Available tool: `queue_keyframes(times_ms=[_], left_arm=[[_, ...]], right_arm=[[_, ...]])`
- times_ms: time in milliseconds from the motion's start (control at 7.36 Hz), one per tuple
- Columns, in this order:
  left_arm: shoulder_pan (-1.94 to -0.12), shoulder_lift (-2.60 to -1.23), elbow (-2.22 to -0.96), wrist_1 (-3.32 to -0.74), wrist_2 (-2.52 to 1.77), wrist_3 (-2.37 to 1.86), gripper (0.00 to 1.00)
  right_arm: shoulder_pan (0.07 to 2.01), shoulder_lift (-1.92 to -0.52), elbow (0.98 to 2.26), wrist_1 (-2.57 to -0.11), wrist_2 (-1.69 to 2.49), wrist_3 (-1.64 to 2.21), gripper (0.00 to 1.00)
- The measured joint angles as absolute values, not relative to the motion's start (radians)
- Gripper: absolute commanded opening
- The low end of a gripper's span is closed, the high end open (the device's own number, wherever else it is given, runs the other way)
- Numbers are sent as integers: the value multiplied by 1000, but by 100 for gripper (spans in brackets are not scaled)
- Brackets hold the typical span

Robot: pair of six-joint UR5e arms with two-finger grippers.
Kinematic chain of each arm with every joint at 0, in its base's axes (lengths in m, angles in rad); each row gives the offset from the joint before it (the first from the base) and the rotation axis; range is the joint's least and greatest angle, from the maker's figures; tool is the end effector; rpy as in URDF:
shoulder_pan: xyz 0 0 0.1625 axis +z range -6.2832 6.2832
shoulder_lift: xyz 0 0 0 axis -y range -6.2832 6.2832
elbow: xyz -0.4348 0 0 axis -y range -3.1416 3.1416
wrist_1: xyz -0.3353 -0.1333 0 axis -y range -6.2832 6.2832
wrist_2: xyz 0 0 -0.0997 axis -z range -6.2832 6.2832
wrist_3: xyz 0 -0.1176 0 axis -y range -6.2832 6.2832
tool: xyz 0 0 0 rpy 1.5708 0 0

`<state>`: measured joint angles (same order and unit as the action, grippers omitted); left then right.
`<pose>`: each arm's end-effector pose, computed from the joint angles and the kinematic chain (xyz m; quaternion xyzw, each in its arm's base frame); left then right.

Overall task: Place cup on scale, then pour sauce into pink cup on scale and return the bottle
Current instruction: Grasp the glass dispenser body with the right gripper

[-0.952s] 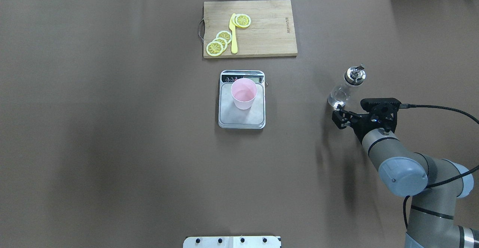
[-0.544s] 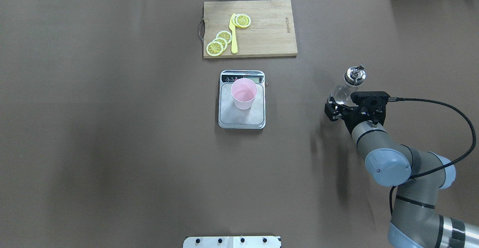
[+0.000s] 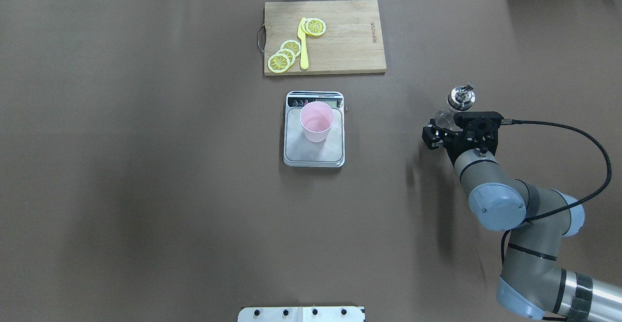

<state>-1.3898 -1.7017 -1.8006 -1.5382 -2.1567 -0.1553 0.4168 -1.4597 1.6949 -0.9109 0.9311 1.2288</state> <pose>0.0222 -0.5006 0.5359 0.1065 0.3071 0.0593 0.9439 -0.3842 -0.3926 0.4977 0.4154 -0.2766 0.1680 0.8501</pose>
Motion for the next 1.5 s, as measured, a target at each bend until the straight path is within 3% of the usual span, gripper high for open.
queue_keyframes(times_ms=[816, 1088, 1224, 1360, 1495], left_arm=[[-1390, -1702, -1797, -1539, -2157, -156, 98], [-1390, -1701, -1798, -1538, -2157, -156, 98], [-1390, -1701, -1798, -1538, -2157, -156, 98], [-1389, -1702, -1798, -1538, -2157, -157, 98], [-1388, -1703, -1798, -1539, -2157, -157, 98]], right_arm=[[416, -1418, 1645, -911, 926, 1230, 99], [421, -1395, 1621, -908, 926, 1230, 95], [422, -1394, 1618, -907, 926, 1229, 90], [423, -1395, 1617, -907, 926, 1229, 79], [424, -1397, 1616, -907, 926, 1230, 61]])
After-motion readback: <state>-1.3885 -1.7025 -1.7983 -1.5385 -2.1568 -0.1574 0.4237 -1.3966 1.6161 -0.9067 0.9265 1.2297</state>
